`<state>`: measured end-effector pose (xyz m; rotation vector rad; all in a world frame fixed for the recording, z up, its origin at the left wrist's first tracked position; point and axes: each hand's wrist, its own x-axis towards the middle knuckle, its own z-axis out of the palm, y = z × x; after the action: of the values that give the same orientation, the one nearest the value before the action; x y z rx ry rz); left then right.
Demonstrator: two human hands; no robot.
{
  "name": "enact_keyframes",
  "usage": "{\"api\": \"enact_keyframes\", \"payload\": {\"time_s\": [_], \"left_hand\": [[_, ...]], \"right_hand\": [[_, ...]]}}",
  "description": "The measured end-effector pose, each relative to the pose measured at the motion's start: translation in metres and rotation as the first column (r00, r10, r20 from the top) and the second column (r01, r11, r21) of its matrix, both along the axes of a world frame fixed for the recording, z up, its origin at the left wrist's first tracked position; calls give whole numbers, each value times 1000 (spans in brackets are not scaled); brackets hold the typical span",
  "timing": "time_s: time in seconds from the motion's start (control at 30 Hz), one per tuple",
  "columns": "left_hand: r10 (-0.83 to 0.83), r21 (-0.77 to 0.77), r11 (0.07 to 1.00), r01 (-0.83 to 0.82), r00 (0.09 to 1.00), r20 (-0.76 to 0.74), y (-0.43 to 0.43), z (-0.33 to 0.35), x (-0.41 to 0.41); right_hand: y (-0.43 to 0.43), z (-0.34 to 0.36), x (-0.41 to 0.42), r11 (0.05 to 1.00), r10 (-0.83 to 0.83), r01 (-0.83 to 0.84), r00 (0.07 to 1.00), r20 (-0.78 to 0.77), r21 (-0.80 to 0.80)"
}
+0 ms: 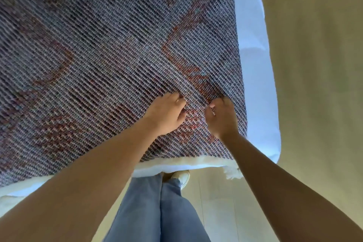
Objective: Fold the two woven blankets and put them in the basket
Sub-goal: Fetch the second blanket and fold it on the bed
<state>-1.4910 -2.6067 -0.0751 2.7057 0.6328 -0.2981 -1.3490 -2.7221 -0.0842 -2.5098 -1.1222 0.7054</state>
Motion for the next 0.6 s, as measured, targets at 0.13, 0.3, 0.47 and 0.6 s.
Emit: {"api": "enact_keyframes", "payload": {"time_s": [0.13, 0.3, 0.47, 0.6], "left_hand": [[22, -17, 1000, -21, 999, 37, 26, -5, 62], [-87, 40, 995, 86, 996, 29, 54, -20, 129], [-146, 170, 974, 148, 989, -22, 93, -45, 160], [-153, 222, 961, 165, 986, -71, 129, -65, 166]], "right_hand": [[24, 7, 36, 985, -158, 159, 987, 14, -68], [57, -3, 69, 999, -22, 25, 993, 117, -26], [72, -28, 62, 994, 106, -103, 985, 138, -32], [51, -50, 67, 984, 158, -147, 980, 120, -99]]}}
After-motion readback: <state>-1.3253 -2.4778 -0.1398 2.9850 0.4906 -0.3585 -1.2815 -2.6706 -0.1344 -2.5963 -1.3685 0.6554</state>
